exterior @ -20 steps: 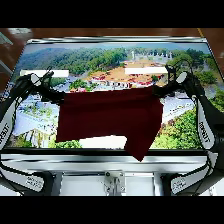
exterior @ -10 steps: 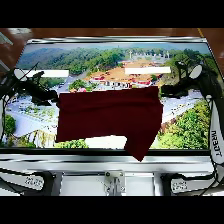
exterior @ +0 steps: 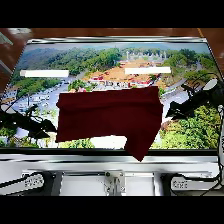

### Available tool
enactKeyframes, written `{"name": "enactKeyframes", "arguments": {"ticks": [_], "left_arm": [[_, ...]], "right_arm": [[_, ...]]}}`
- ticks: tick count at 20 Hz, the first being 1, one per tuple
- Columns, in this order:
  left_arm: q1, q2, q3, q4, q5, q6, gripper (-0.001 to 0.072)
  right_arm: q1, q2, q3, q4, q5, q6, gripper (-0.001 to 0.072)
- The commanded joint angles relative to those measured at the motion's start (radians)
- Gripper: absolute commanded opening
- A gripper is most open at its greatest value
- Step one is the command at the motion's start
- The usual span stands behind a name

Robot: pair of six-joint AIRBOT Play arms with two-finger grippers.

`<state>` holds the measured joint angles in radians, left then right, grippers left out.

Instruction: Fold the shirts.

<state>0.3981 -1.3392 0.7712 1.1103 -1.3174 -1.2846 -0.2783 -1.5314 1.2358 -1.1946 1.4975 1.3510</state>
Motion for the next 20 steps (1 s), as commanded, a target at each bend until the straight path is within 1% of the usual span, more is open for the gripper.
{"name": "enactKeyframes", "arguments": {"ticks": [1,4,7,8,9,11,12,15,16,18,20], "left_arm": [[0.043,0.033,-0.121,-0.024,0.066,0.021,0.0614],[0.022,0.031,-0.158,-0.129,0.14,0.047,0.0613],[-0.026,0.029,-0.178,-0.156,0.209,0.042,0.061],[-0.043,0.028,-0.182,-0.17,0.232,0.043,0.0533],[-0.06,0.027,-0.184,-0.17,0.257,0.042,0.0376],[-0.084,0.026,-0.184,-0.173,0.263,0.042,0.0057],[-0.087,0.027,-0.184,-0.175,0.258,0.042,0.003],[-0.084,0.041,-0.184,-0.177,0.243,0.043,0.003],[-0.084,0.049,-0.184,-0.177,0.243,0.043,0.0029],[-0.084,0.062,-0.184,-0.177,0.244,0.043,0.0029],[-0.084,0.071,-0.184,-0.179,0.244,0.042,0.0029]], "right_arm": [[-0.005,0.001,-0.05,0.053,-0.074,0.026,0.0474],[-0.005,0.001,-0.05,0.062,-0.1,0.028,0.0474],[-0.005,0.001,-0.05,0.062,-0.114,0.036,0.0474],[-0.005,0.001,-0.05,0.061,-0.114,0.036,0.0474],[-0.005,0.001,-0.05,0.056,-0.114,0.037,0.0474],[-0.005,0.001,-0.05,-0.011,-0.117,0.085,0.0473],[-0.005,0.001,-0.05,-0.049,-0.111,0.107,0.0474],[-0.005,0.005,-0.102,-0.061,-0.051,0.085,0.0474],[-0.005,0.018,-0.139,-0.027,-0.047,0.076,0.0474],[0.0,0.066,-0.232,0.095,-0.083,0.009,0.0475],[0.008,0.105,-0.334,0.111,-0.142,0.011,0.0627]]}}
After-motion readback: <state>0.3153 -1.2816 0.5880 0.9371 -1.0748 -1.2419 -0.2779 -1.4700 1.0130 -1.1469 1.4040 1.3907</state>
